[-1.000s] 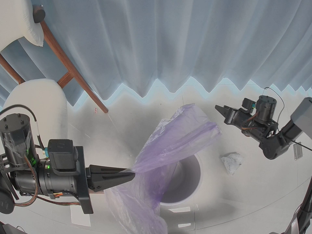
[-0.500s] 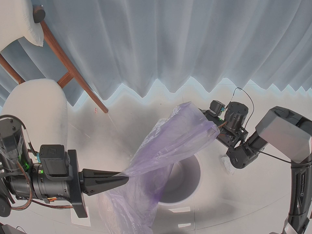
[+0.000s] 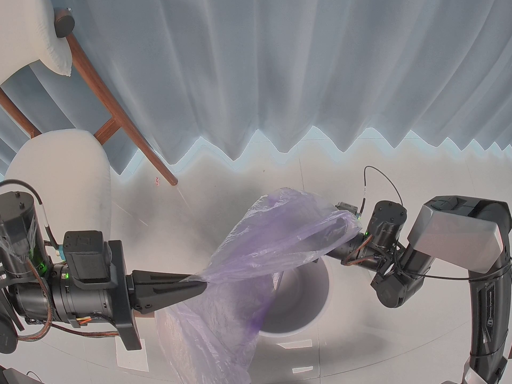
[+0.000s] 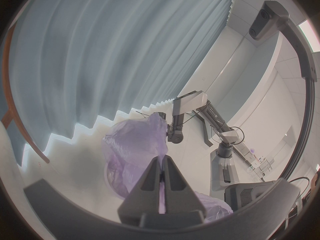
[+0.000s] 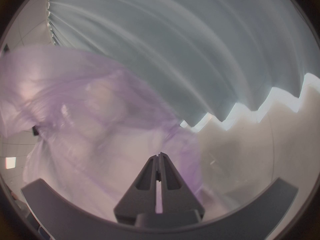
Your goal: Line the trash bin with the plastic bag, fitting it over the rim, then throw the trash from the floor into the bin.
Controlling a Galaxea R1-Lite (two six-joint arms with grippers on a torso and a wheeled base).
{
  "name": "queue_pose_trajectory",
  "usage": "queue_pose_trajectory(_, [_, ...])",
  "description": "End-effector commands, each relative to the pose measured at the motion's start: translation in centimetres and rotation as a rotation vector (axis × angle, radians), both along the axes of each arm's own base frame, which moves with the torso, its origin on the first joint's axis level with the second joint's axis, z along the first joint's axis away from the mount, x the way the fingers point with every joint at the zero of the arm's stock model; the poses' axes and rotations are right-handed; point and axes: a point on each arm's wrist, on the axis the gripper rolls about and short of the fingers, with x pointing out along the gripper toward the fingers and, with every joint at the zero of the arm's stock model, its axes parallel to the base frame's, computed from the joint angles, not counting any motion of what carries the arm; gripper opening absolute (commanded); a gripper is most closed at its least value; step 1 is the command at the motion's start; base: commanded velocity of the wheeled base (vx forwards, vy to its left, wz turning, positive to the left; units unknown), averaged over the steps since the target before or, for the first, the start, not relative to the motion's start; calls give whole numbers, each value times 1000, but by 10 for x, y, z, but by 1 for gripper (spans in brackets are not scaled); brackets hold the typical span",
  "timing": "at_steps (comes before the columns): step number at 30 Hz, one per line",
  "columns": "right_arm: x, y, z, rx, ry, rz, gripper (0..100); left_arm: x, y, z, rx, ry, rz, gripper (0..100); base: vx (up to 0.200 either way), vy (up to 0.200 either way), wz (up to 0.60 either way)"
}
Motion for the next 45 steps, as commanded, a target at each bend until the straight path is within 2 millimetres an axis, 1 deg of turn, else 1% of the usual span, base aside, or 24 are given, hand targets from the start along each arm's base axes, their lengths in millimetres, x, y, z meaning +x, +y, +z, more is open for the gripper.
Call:
queue_pose_trajectory(1, [-28,-2,-2,-45,25,88,0,10,1,-1,3,14,33,0,0,0,0])
queue_pose_trajectory(2, [-28,-2,-2,-45,25,88,0,10,1,-1,3,14,33,0,0,0,0])
queue_pose_trajectory(3, [-44,1,-10,-86,36,139,0,16,0,1,0,12,43,0,0,0,0])
queue_pose_trajectory(6, [-55,7,-18,-116,42,168,0,20,-2,2,1,13,41,0,0,0,0])
queue_pose_trajectory(7, [-63,9,-23,-135,57,188,0,24,-5,1,5,19,41,0,0,0,0])
queue_pose_trajectory(9, [-72,9,-28,-154,82,200,0,30,-8,3,5,16,39,0,0,0,0])
queue_pose_trajectory(10, [-79,6,-30,-169,103,199,0,34,-11,5,1,14,34,0,0,0,0])
queue_pose_trajectory(11, [-80,3,-30,-173,112,190,0,35,-12,6,0,10,35,0,0,0,0])
queue_pose_trajectory(13, [-83,-9,-27,-183,130,120,0,36,-12,9,-5,1,38,0,0,0,0])
queue_pose_trajectory(14, [-81,-23,-22,-184,141,47,0,36,-12,9,-5,-2,40,0,0,0,0])
queue_pose_trajectory(15, [-81,-29,-20,-184,143,22,0,36,-12,9,-3,-5,40,0,0,0,0])
queue_pose_trajectory(16, [-80,-45,-12,-178,140,-33,0,34,-11,10,-3,-12,39,0,0,0,0])
queue_pose_trajectory(19, [-73,-81,2,-164,111,-144,0,28,-10,12,-8,-25,31,0,0,0,0])
queue_pose_trajectory(21, [-64,-96,8,-162,72,-194,0,27,-9,13,-10,-32,29,0,0,0,0])
queue_pose_trajectory(23, [-59,-101,9,-161,52,-210,0,27,-9,13,-10,-35,29,0,0,0,0])
queue_pose_trajectory(24, [-47,-104,12,-154,8,-229,0,27,-10,14,-10,-41,26,0,0,0,0])
queue_pose_trajectory(29, [-17,-93,14,-149,-104,-229,0,25,-14,14,2,-69,1,0,0,0,0])
queue_pose_trajectory(34, [18,-66,9,-135,-235,-194,0,20,-20,13,4,-66,-37,0,0,0,0])
queue_pose_trajectory(37, [29,-44,2,-116,-268,-153,0,20,-22,13,5,-65,-44,0,0,0,0])
queue_pose_trajectory(40, [36,-29,-4,-108,-281,-128,0,18,-24,13,5,-67,-54,0,0,0,0])
queue_pose_trajectory(41, [41,-20,-8,-97,-295,-115,0,17,-26,13,7,-69,-49,0,0,0,0])
queue_pose_trajectory(43, [44,-15,-10,-91,-307,-110,0,16,-27,14,7,-72,-50,0,0,0,0])
queue_pose_trajectory(44, [52,-5,-15,-78,-328,-110,0,13,-30,14,8,-73,-60,0,0,0,0])
queue_pose_trajectory(45, [52,-5,-16,-78,-329,-111,0,13,-30,14,8,-73,-60,0,0,0,0])
